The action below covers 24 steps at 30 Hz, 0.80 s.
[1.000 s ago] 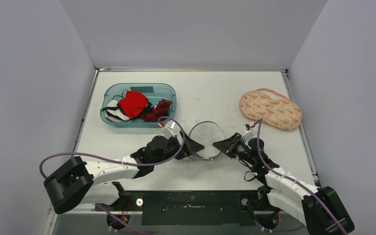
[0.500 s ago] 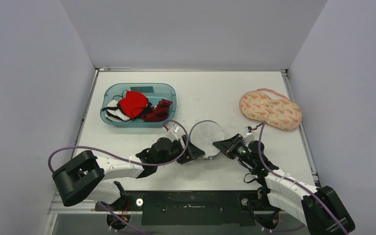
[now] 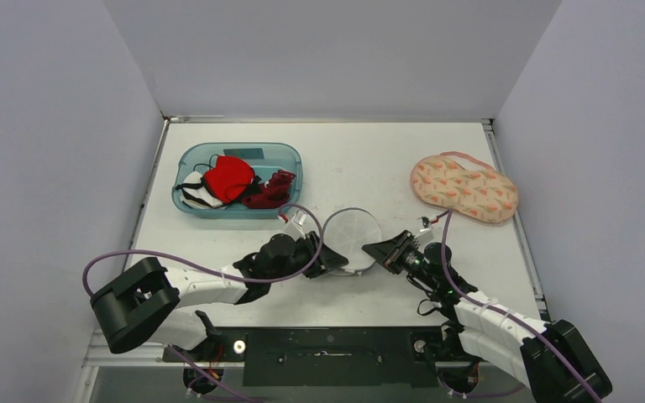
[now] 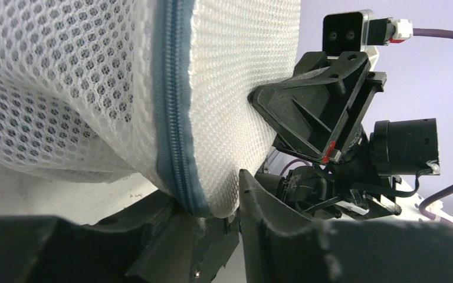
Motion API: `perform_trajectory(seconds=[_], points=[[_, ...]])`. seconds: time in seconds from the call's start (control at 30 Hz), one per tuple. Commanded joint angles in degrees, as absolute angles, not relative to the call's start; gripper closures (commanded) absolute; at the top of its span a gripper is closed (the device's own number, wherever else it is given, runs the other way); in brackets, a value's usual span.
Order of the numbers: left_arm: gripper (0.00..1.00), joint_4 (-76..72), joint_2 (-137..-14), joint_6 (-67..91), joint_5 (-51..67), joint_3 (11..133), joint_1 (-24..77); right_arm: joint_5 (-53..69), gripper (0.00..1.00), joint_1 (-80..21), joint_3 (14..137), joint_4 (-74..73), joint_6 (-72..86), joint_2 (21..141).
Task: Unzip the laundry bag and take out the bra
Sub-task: Unzip the laundry bag at the center of the board.
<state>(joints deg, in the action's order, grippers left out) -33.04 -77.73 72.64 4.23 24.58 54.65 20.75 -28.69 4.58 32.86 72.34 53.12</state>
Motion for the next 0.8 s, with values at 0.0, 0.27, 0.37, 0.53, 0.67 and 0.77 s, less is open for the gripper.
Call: perform_trajectory(seconds=[0.0, 0.27, 0.37, 0.53, 0.67, 0.77], points=[[0.75, -35.32, -78.13, 71.98, 3.42, 26.81, 54.18, 20.6, 0.95, -29.42, 5.66, 34.78, 70.0, 51.34], [0.93, -32.08, -74.99, 71.6, 2.13, 27.16, 54.22, 19.45, 0.22, -29.84, 10.5, 20.02, 59.42, 44.53], [1.0, -30.44, -73.91, 71.71, 1.12, 27.53, 54.06, 16.56, 0.1, -30.6, 14.95, 10.0, 51.7, 40.25], [1.0, -29.0, -73.83, 75.45, 0.44, 28.49, 53.78, 9.17, 0.08, -37.31, 21.0, 0.24, 39.92, 37.35], [1.0, -28.34, -74.07, 79.79, -1.71, 29.26, 53.55, 4.3, 0.09, -43.22, 19.0, 2.29, 40.88, 35.75], [1.0, -25.38, -73.97, 81.64, -2.75, 30.43, 53.09, 2.66, 0.1, -45.16, 16.53, 5.78, 42.4, 33.62]])
